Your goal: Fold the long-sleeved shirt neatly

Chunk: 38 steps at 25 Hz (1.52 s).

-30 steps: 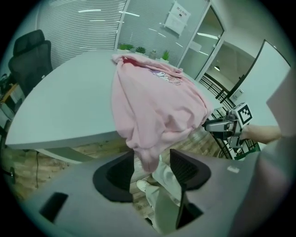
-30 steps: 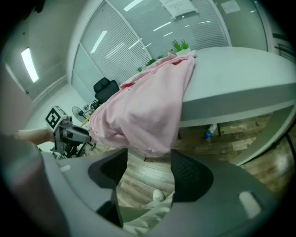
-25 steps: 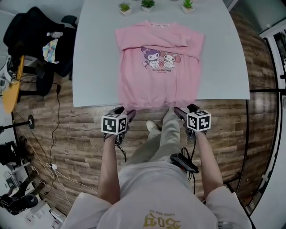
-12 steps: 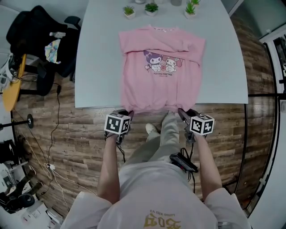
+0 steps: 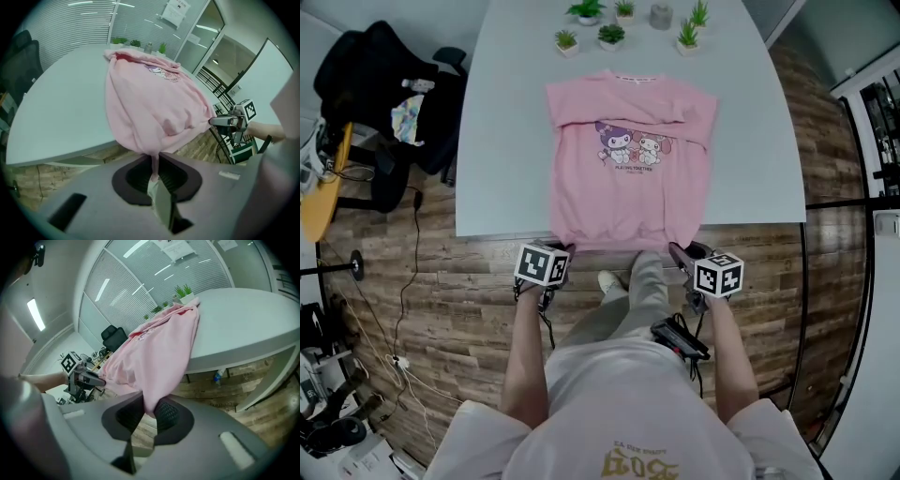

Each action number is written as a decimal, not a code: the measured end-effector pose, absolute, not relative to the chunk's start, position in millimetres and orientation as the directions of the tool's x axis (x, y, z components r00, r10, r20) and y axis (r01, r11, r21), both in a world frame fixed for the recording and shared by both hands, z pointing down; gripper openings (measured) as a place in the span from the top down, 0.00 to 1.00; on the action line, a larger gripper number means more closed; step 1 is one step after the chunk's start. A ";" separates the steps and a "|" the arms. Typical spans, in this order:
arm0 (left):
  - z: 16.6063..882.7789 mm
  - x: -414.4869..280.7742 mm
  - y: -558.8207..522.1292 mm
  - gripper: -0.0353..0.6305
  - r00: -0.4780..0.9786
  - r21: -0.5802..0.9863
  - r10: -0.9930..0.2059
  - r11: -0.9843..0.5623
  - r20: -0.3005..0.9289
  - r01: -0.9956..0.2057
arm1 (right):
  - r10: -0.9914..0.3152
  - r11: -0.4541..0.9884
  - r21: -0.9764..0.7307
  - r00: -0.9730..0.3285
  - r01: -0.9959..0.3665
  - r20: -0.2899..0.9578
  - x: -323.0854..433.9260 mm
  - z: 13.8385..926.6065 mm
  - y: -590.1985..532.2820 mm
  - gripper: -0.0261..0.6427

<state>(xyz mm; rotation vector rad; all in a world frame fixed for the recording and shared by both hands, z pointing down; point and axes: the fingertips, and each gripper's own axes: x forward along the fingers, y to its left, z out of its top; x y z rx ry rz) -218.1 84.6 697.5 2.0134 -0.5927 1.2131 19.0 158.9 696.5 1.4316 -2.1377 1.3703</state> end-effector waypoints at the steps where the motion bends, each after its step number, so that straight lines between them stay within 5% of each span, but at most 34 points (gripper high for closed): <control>1: 696.1 -217.8 85.0 0.90 0.458 0.334 -0.024 -0.650 0.889 -0.683 | -0.601 0.093 -0.567 -0.501 -0.818 0.623 19.3 693.5 159.5 0.88; 38: 585.8 -213.1 67.4 0.89 0.560 0.372 -0.050 -0.698 0.827 -0.612 | -0.729 0.080 -0.631 -0.477 -0.772 0.491 45.7 571.8 147.3 0.88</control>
